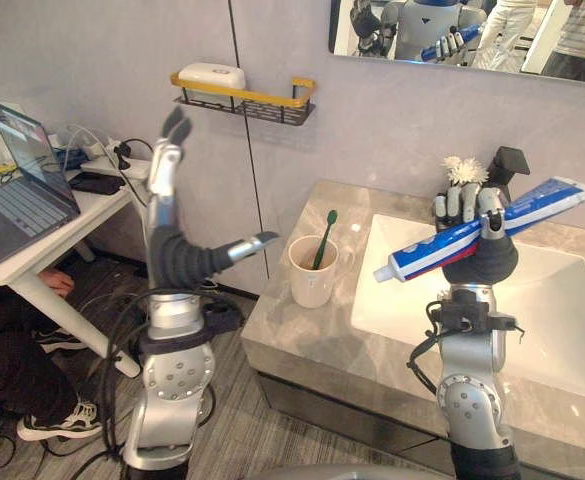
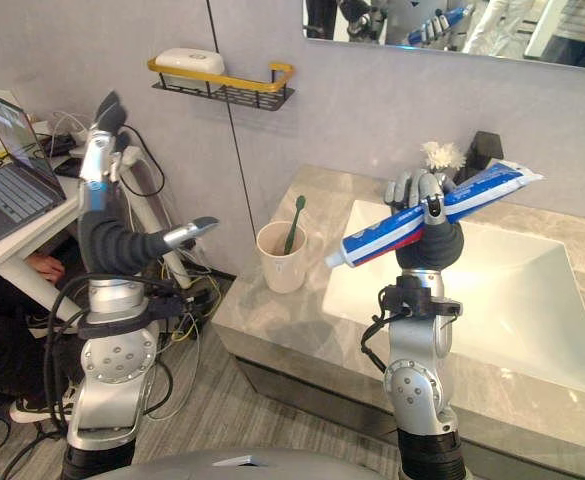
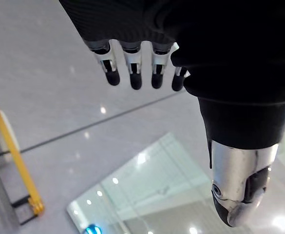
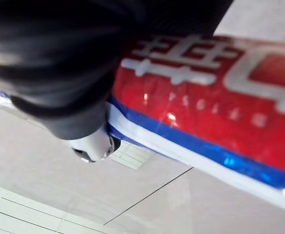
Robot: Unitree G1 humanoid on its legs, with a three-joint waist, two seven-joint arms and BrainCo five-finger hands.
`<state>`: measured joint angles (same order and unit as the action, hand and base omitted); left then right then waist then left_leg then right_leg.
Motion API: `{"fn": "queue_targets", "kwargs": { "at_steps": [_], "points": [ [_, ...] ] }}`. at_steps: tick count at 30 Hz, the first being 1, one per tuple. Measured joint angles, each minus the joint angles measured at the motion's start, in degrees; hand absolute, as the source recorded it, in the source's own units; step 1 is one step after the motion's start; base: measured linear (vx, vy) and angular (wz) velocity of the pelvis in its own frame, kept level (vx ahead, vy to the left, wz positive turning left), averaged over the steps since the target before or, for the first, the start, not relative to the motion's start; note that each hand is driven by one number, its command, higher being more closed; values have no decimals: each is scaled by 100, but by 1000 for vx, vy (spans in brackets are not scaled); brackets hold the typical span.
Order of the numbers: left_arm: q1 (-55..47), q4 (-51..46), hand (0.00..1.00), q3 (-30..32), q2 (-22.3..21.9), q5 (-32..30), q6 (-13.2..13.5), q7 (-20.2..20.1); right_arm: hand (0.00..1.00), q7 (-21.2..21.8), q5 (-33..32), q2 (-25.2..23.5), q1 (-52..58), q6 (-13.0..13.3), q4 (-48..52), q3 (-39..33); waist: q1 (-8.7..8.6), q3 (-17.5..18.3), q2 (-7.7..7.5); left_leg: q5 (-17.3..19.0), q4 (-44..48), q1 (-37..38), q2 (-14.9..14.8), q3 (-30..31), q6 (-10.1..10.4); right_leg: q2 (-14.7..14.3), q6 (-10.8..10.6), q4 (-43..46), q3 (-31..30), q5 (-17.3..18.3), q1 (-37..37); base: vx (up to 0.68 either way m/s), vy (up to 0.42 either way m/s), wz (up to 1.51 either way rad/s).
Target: Organize washtable
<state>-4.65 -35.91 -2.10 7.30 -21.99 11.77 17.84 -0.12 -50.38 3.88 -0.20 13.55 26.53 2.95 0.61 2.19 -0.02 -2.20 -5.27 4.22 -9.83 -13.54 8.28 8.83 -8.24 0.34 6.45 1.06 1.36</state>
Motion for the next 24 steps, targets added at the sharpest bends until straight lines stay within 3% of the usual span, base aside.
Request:
{"fn": "queue_targets", "kwargs": {
  "at_steps": [8,11,19,21,24],
  "points": [
    [-694,791,0,531,-321,592,-37,90,100,-109,111,-33,0,17,-558,-178,13,-13,-5,-25,-4,-111,-1,204,-1,2,35,-75,206,28,63,1,-8,13],
    [-706,1540,0,692,-480,591,-2,122,100,-194,216,-48,-4,16,-731,-320,117,-25,-9,-30,-3,-136,0,247,2,3,35,-84,246,27,69,19,-5,9],
    [-689,5629,0,564,-541,879,-325,-6,100,-501,382,-190,-52,229,-980,-365,152,-85,-87,-40,-5,-202,-1,353,6,3,50,-92,370,52,76,9,-4,6],
    [-656,6242,0,540,-548,1007,-403,-45,100,-525,393,-217,-57,290,-1002,-364,148,-105,-113,-40,-4,-209,-1,367,6,3,49,-93,382,53,78,5,-1,3],
    [-489,7625,0,152,-412,950,-456,-197,100,-641,425,-214,-120,417,-1076,-368,142,-122,-154,-80,-1,-261,1,518,1,9,46,-94,532,60,139,7,-5,26]
  ]
}}
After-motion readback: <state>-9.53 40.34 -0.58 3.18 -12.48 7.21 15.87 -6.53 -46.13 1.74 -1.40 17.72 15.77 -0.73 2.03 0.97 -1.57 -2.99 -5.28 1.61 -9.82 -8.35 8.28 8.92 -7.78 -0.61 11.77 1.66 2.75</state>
